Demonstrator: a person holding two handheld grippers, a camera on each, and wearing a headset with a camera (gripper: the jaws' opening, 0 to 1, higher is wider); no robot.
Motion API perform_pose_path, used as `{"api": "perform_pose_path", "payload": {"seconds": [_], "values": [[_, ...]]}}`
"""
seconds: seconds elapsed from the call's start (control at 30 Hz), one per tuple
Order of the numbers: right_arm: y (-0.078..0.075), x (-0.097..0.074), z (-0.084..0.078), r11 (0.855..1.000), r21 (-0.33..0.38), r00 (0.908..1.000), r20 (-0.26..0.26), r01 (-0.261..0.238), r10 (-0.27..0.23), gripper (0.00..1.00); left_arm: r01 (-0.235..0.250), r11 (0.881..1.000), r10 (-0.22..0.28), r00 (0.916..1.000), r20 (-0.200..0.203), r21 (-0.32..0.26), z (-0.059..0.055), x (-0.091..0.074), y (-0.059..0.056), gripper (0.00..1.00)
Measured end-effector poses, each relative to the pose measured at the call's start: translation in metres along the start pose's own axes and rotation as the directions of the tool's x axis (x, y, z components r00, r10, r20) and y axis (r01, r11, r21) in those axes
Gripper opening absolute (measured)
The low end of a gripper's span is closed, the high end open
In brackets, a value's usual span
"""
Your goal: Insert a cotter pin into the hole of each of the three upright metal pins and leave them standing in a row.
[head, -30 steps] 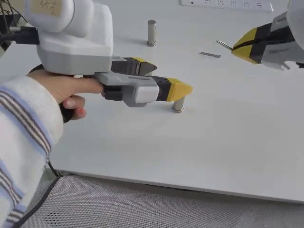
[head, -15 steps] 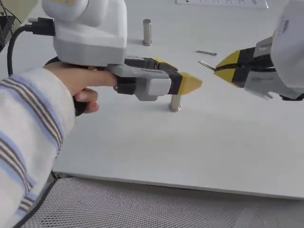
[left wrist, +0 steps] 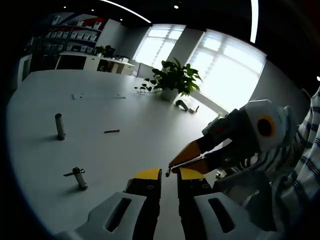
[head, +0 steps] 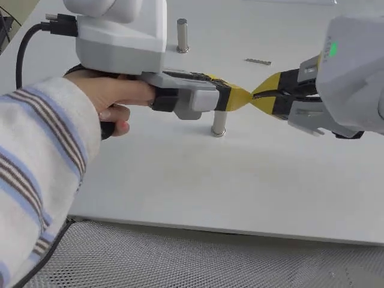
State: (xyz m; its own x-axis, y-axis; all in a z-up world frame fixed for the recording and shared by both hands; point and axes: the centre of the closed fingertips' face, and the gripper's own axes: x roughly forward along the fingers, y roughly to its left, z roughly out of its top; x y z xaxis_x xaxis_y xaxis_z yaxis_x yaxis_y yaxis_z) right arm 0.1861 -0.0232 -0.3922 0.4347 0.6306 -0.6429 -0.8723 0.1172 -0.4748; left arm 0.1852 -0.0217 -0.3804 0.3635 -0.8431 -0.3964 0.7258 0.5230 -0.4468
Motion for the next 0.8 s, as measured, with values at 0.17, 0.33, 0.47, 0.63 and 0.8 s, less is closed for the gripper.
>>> {"api": "perform_pose_path", "payload": {"seconds": [0.17, 0.33, 0.47, 0.63, 0.8], "values": [[0.0029, -0.0021, 0.0014, 1.000, -0.006, 1.0000, -0.001, -0.004, 0.004, 0.00, 0.009, 1.000, -0.009, 1.0000, -0.003, -0.018, -0.0014, 0.0004, -0.0006, 0.00], [0.0052, -0.0024, 0.0026, 1.000, -0.009, 1.0000, 0.000, -0.006, 0.006, 0.00, 0.019, 0.999, -0.020, 0.9997, -0.016, -0.033, -0.0035, 0.0018, -0.0001, 0.00], [0.0061, -0.0025, 0.0037, 1.000, -0.016, 1.0000, -0.002, -0.006, 0.006, 0.00, 0.021, 0.998, -0.022, 0.9997, -0.015, -0.056, -0.0042, 0.0018, -0.0005, 0.00], [0.0076, -0.0037, 0.0064, 1.000, -0.013, 0.9999, 0.005, -0.010, 0.010, 0.00, 0.042, 0.997, -0.045, 0.9985, -0.033, -0.072, -0.0061, -0.0009, -0.0019, 0.00], [0.0069, -0.0043, 0.0076, 1.000, -0.025, 1.0000, 0.004, -0.004, 0.004, 0.00, 0.032, 0.996, -0.034, 0.9992, -0.022, -0.089, -0.0050, -0.0024, -0.0035, 0.00]]}}
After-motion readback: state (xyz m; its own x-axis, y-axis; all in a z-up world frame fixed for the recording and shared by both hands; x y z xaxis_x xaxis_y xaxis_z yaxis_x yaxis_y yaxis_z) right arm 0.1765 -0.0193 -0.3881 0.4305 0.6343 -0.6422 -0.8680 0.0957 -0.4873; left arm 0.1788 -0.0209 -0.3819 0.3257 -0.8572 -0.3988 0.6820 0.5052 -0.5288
